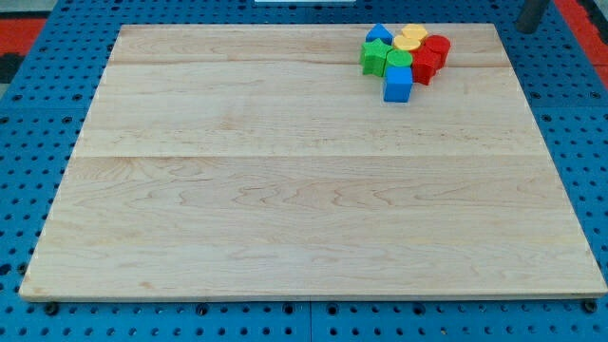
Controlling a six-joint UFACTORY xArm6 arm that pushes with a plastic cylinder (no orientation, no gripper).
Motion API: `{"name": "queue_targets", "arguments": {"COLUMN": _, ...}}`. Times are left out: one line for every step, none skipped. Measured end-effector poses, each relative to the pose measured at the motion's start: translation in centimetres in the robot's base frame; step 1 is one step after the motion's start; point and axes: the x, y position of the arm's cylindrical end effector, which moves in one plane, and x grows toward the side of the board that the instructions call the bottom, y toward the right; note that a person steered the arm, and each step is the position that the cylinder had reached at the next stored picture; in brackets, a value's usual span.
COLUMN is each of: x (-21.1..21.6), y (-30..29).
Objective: Slide the red star towards the bottom center
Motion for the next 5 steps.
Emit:
{"name": "queue_targets", "arguments": {"x": 0.0, "y": 0.0}}
{"name": "queue_targets", "arguments": {"x": 0.0, "y": 0.0}}
{"name": "queue_targets", "arguments": {"x": 0.0, "y": 0.0}}
{"name": "queue_targets", "arguments": {"x": 1.7, "y": -2.3}}
{"name": "queue_targets", "arguments": {"x": 3.7, "y": -10.3}}
